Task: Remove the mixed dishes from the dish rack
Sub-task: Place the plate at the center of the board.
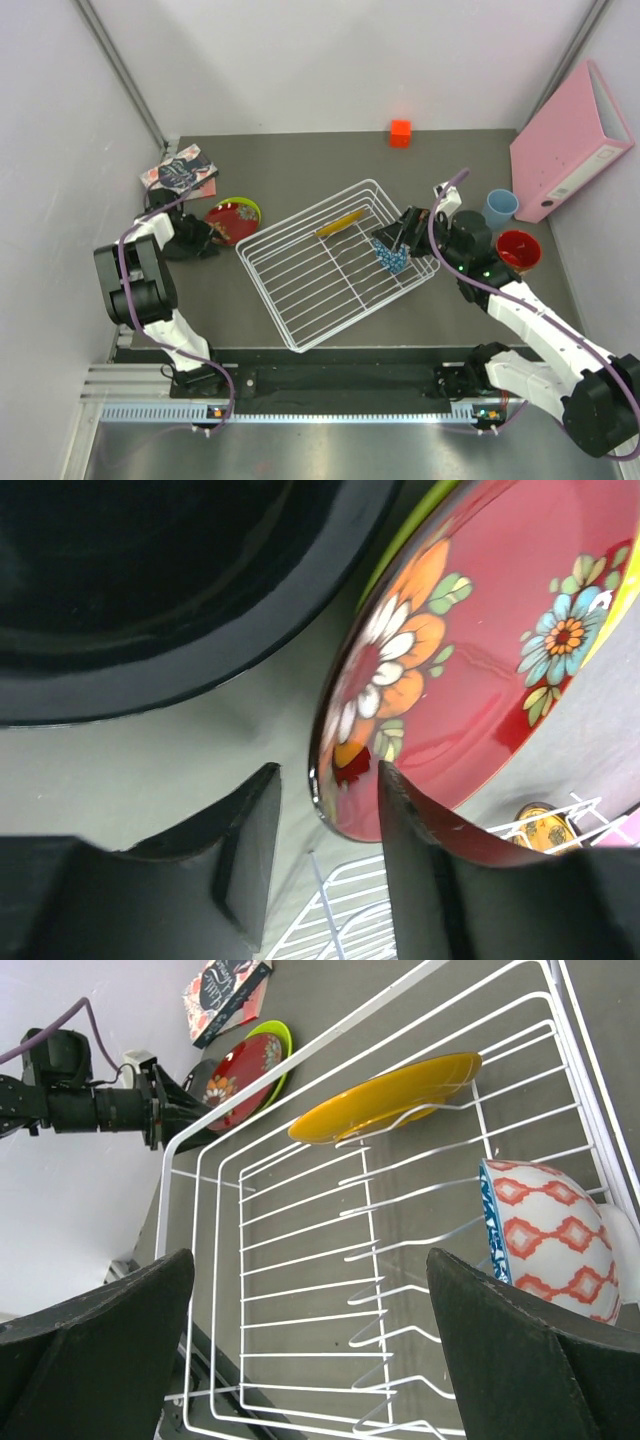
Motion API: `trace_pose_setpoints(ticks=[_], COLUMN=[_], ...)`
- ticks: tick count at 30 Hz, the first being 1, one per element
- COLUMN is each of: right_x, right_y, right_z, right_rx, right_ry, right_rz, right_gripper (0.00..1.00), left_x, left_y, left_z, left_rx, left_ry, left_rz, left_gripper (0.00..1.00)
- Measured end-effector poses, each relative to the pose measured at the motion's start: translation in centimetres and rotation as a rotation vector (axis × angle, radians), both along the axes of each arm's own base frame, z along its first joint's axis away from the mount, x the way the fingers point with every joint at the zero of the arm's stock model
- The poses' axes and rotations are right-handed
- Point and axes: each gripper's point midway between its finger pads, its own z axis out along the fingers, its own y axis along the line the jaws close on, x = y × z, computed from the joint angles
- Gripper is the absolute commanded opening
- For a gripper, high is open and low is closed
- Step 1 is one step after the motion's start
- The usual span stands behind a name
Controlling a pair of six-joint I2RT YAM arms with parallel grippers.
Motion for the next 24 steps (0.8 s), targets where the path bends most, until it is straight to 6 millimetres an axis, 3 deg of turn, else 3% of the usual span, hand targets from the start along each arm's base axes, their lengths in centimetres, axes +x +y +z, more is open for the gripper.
trace_pose_setpoints(ticks=[3,4,8,12,24], right_x=[-0.1,-0.1,-0.2,-0.2,-0.3], right_y=[0.0,0.0,0.0,0.0,0.0], right_z=[-0.3,-0.4,-0.6,-0.6,-1.0], right_rx=[0.003,0.003,0.003,0.003,0.000], right_ry=[0.004,0.007,0.012,0.012,0.019], right_rz=[0.002,0.003,0.005,0.005,0.005], right_gripper=[0.98,0.98,0.98,0.98,0.98], left_x=[-0.3,-0.3,0.5,1.3,1.5], left_y=[0.0,0.0,-0.1,-0.3,-0.5], left_z=[0.0,0.0,0.8,2.0,2.1], left_rx=[0.003,0.003,-0.009,-0.024,-0.033], left_ry=[0.003,0.000,-0.039,-0.097,-0.111], left_rz=[0.005,0.007,0.014,0.007,0.002], left_gripper=[0.33,0.21,0.00,0.00,0.00])
